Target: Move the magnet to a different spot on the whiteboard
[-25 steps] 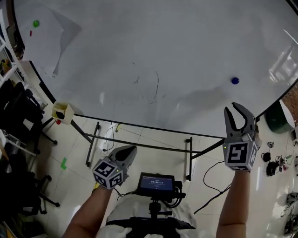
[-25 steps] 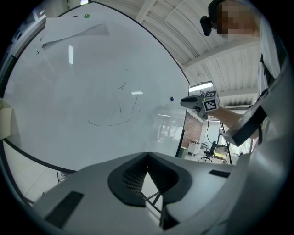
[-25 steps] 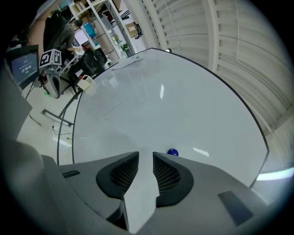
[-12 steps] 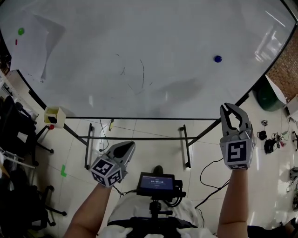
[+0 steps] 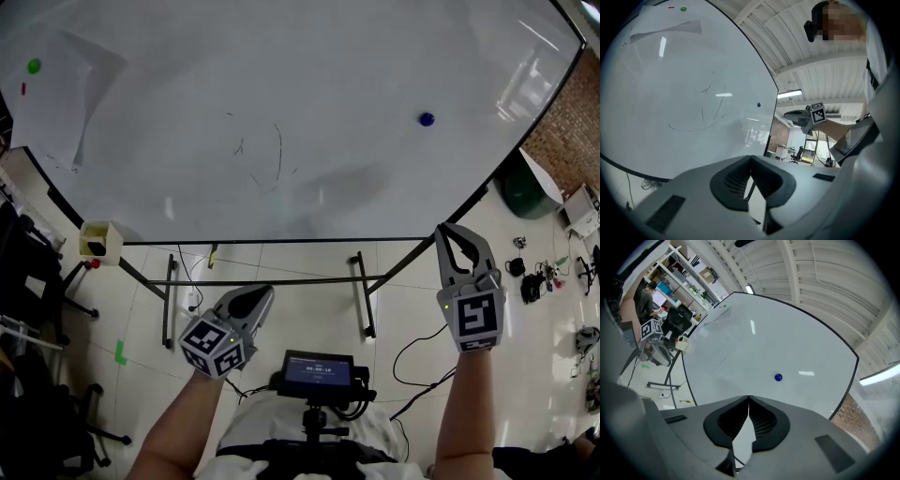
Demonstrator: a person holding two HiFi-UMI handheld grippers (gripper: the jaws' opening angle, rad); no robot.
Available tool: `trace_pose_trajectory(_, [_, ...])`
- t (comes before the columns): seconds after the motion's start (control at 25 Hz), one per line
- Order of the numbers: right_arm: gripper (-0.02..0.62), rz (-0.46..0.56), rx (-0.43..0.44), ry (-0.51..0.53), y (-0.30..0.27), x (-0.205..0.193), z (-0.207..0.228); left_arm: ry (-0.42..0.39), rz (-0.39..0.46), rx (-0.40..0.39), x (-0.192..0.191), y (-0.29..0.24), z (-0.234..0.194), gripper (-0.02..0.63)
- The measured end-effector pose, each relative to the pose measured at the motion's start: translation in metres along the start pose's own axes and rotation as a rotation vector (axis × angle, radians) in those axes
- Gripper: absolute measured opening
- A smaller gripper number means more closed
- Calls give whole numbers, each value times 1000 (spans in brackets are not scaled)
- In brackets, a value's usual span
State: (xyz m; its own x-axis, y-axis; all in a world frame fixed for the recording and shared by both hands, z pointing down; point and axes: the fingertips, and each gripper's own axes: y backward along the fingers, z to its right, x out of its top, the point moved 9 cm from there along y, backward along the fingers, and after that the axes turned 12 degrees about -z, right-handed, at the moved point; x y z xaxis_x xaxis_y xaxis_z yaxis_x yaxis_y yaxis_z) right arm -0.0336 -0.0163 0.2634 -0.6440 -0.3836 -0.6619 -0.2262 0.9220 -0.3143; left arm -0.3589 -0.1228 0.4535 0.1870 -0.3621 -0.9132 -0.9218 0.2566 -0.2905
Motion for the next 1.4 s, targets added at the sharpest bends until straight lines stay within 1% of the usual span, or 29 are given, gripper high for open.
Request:
trace_pose_trajectory(0.24, [29, 7, 73, -151, 5, -22, -2, -27, 4, -15, 10, -10, 8, 31])
trace_pose_trajectory(0.52, [29, -27, 198, -346, 9, -85, -17, -52, -29, -25, 12, -30, 29, 31])
trace_pose_trajectory(0.68, [29, 11, 272, -484, 19, -118, -24, -62, -46, -27, 10, -42, 52, 31])
trace_pose_trajectory(0.84, [29, 63, 348, -638, 34, -151, -36, -44, -55, -25, 4, -53, 83, 31])
trace_pose_trajectory(0.92, [29, 81, 403, -712, 43, -167, -44, -27, -68, -27, -2, -57, 101, 31])
trace_pose_trajectory(1.0, [28, 109, 484, -772, 50, -177, -53, -9, -75, -24, -6, -61, 116, 31])
trace_pose_trajectory(1.08, [28, 145, 567, -804, 54, -184, -60, -1, -87, -5, -8, -65, 127, 31])
trace_pose_trajectory(1.2, [28, 173, 660, -783, 60, -193, -70, -10, -112, 22, -12, -72, 146, 31])
trace_pose_trajectory(1.28, [28, 185, 695, -765, 66, -199, -72, -10, -119, 26, -15, -77, 160, 31])
trace_pose_trajectory(1.4, [28, 219, 721, -784, 75, -208, -68, 2, -117, 34, -20, -85, 178, 31])
